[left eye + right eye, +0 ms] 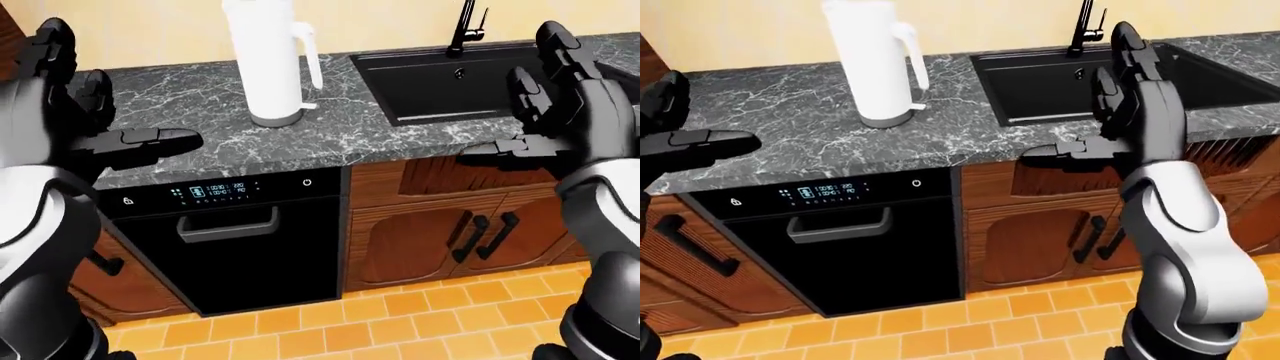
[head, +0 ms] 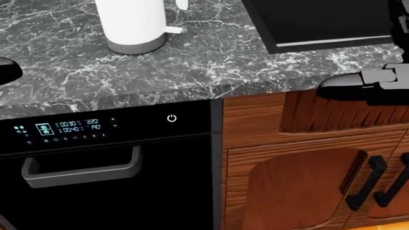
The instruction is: Press the button to open the lid of the electric kettle.
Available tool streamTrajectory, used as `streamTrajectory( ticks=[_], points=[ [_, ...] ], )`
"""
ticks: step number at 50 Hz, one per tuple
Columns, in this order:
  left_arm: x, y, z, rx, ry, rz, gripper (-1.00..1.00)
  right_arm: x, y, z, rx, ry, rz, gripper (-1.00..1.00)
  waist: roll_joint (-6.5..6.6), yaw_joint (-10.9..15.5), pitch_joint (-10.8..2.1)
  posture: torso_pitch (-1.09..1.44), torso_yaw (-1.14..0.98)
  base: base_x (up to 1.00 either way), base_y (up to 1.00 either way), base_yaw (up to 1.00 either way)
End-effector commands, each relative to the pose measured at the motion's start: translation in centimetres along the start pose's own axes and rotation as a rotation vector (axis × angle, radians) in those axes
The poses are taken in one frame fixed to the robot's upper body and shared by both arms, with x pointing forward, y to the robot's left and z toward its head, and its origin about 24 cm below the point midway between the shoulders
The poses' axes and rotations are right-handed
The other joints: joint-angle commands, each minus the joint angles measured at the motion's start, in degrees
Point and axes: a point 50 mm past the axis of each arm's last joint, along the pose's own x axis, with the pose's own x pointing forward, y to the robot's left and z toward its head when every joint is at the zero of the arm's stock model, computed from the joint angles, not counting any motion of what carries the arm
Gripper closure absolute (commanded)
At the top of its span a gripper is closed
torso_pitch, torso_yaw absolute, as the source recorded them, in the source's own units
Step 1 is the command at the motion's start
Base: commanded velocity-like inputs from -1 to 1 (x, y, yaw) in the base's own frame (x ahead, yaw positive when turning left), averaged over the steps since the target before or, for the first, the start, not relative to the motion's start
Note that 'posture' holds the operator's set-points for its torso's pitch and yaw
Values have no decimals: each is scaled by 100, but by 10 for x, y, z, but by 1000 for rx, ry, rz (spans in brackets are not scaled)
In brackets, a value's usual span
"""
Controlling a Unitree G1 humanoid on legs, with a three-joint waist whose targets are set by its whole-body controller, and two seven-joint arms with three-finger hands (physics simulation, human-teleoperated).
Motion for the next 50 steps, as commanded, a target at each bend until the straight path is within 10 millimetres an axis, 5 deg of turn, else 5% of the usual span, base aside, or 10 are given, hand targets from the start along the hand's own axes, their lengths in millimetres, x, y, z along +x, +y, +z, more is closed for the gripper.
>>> streamTrajectory(
  ticks=[1, 10, 11, 18, 23, 25, 37, 45, 48, 50],
  points=[
    [-3, -3, 18, -3, -98, -14, -100, -2, -6, 21, -19, -105, -32, -100, -25, -31, -147, 0, 0, 14, 27, 0],
    [-3, -2, 18, -2, -99, -15, -100, -3, -5, 23, -21, -108, -28, -100, -753, 27, -149, 0, 0, 13, 27, 0],
    [-3, -2, 18, -2, -100, -14, -100, -3, -5, 23, -21, -108, -29, -100, -542, -31, -126, 0, 0, 14, 26, 0],
    [-4, 1, 30, -5, -123, -5, -100, -3, -6, 29, -21, -120, -31, -100, -449, -48, -108, 0, 0, 14, 27, 0],
    [-5, 1, 38, -23, -156, -12, -100, -2, -7, 37, -20, -137, -30, -100, 154, -122, -274, 0, 0, 14, 27, 0],
    [-5, 2, 41, -28, -171, -10, -100, -2, -8, 37, -20, -138, -32, -100, 100, -61, -84, 0, 0, 13, 27, 0],
    [-5, -1, 40, -14, -161, -17, -100, -2, -9, 37, -19, -138, -35, -100, -629, 57, -140, 0, 0, 14, 22, 0],
    [-6, -2, 40, -14, -161, -22, -100, -2, -11, 35, -19, -137, -41, -100, -311, -35, -77, 0, 0, 14, 2, 0],
    [-5, -3, 39, -10, -158, -21, -100, -2, -11, 35, -20, -137, -41, -100, 116, -68, -130, 0, 0, 13, 0, 0],
    [-5, -3, 38, -4, -155, -21, -100, -2, -11, 35, -20, -138, -41, -100, 74, -37, -98, 0, 0, 14, 0, 0]
  ],
)
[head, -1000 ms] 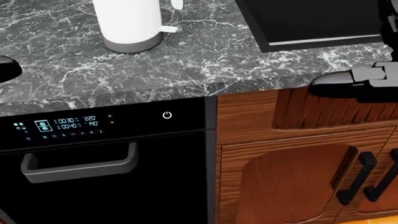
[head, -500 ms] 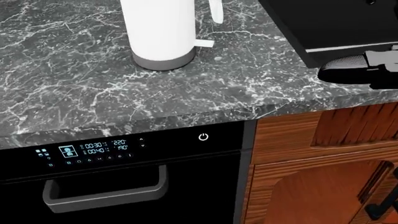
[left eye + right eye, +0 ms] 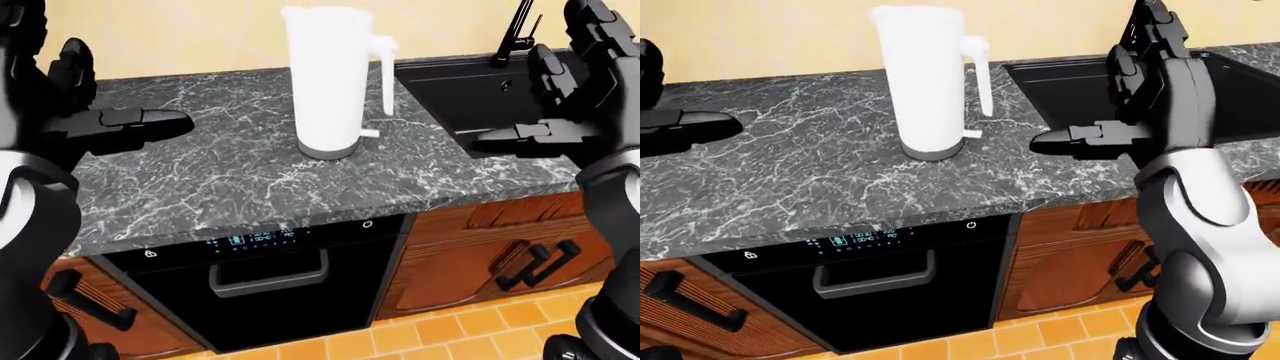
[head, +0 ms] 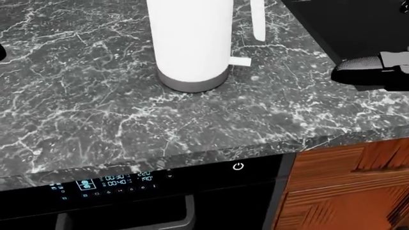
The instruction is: Press the button to open the lid of the electric kettle.
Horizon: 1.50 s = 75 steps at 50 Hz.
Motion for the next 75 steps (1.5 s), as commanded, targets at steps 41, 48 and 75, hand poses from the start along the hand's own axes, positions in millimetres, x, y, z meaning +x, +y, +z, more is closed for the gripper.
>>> streamTrajectory(
  ticks=[41, 48, 75],
  points=[
    [-1, -2, 17, 4, -73, -10, -100, -1, -5, 18, -12, -85, -26, -100, -611, -19, -167, 0, 0, 13, 0, 0],
    [-1, -2, 17, 4, -74, -9, -100, -1, -6, 19, -12, -87, -28, -100, -235, -69, -99, 0, 0, 14, 0, 0],
    [-1, -2, 21, -2, -76, -11, -100, 1, -7, 18, -13, -82, -46, -100, -104, -167, -123, 0, 0, 11, 0, 0]
  ],
)
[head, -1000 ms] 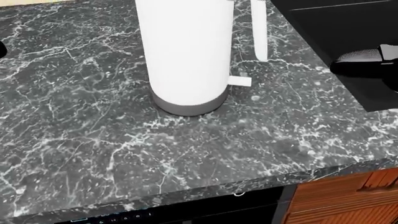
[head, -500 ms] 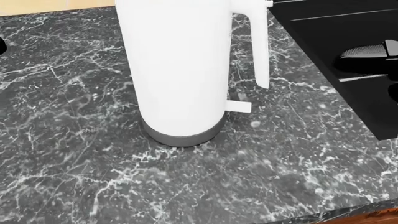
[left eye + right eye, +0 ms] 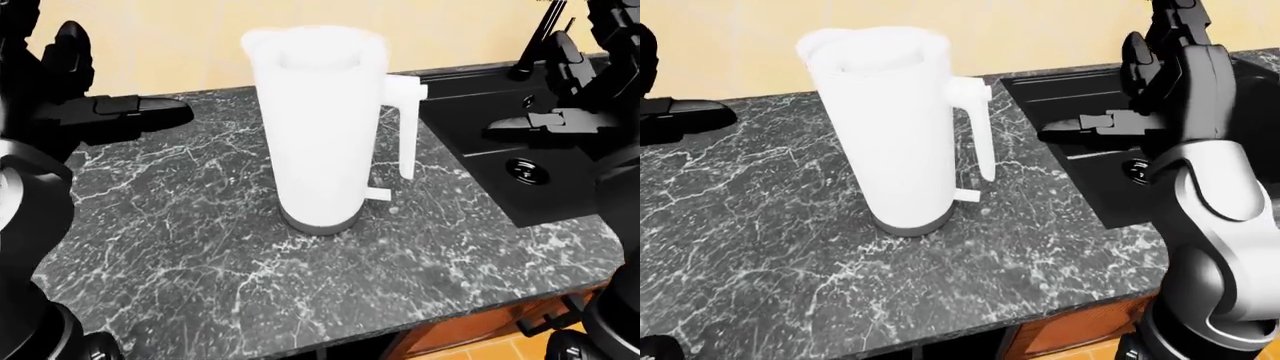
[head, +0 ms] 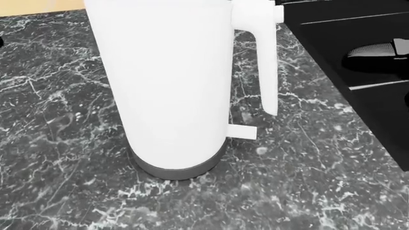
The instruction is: Press the button to open the lid of the electric kettle.
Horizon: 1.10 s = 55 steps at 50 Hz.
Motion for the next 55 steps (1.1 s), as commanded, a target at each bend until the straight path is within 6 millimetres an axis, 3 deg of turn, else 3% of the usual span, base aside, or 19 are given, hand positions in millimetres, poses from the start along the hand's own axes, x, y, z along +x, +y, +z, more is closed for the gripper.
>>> streamTrajectory(
  ticks=[1, 4, 18, 32, 41, 55],
  points=[
    [-2, 2, 9, 4, -52, 11, -100, 0, -2, 10, -4, -48, -11, -100, -82, -18, -40, 0, 0, 0, 0, 0],
    [-2, 2, 10, 3, -52, 11, -100, 0, -2, 10, -2, -48, -13, -100, -97, 15, -110, 0, 0, 0, 0, 0],
    [-3, 1, 8, 11, -56, 5, -100, 1, -2, 9, 17, -37, -23, -100, -170, 78, -109, 0, 0, 0, 0, 0],
    [-7, 0, 5, 54, -68, -9, -100, 1, -1, 5, 9, -22, -18, -100, -123, 86, -138, -1, 0, 0, 0, 0],
    [-7, 1, 5, 58, -64, -3, -100, 1, -1, 6, 9, -22, -17, -100, -144, 83, -372, -10, 0, 0, 0, 0],
    [-7, 0, 7, 49, -70, -9, -100, 1, -1, 6, -11, -23, -16, -100, -218, 103, -871, -24, 0, 0, 0, 0]
  ],
)
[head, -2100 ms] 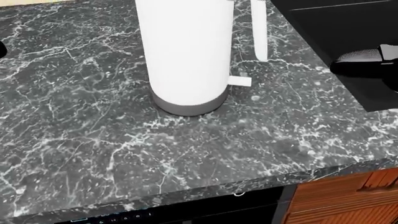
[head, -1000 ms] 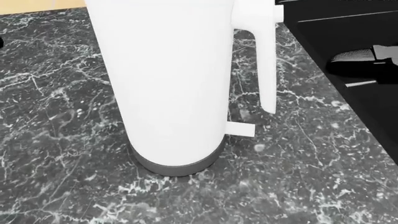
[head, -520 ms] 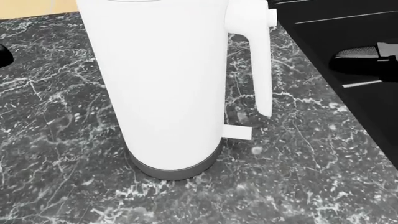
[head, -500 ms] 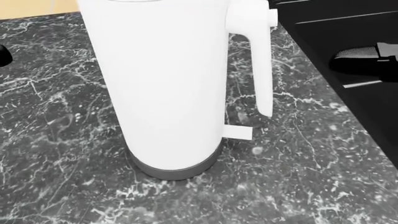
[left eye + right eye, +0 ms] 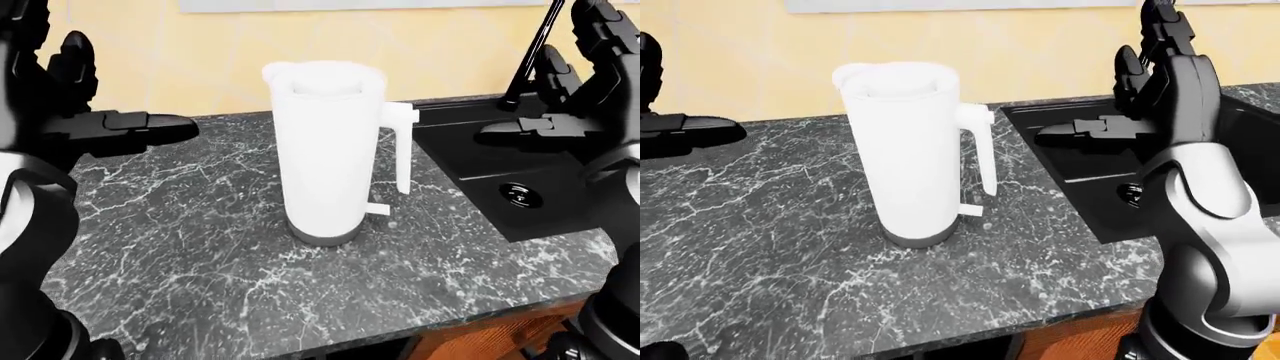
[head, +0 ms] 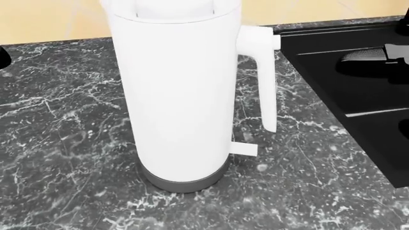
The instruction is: Press the button to open the lid of the electric kettle.
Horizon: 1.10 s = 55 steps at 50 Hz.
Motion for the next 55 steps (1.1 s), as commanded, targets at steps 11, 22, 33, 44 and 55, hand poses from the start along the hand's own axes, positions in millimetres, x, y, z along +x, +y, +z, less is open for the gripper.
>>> streamTrajectory(
  ticks=[11, 22, 33, 44, 55],
  points=[
    [-1, 1, 8, -7, -36, 12, -100, 0, 0, 8, -23, -43, -16, -100, 16, 31, -288, -24, 0, 0, 0, 0],
    [0, 0, 7, -7, -22, 18, -100, 12, 2, 7, -41, -25, -10, -100, 38, 32, -338, -24, 0, 0, 0, 0],
    [0, -1, 9, -18, -21, 13, -100, 27, 11, 11, -58, -19, 19, -100, 58, 27, -369, -24, 0, 0, 0, 0],
    [0, -3, 9, -20, -21, 10, -100, 40, 22, 15, -75, -18, 57, -100, 81, 19, -375, -24, 0, 0, 0, 0],
    [0, -2, 11, -21, -23, 10, -100, 48, 27, 15, -84, -12, 69, -100, 100, 14, -358, -24, 0, 0, 0, 0]
  ],
)
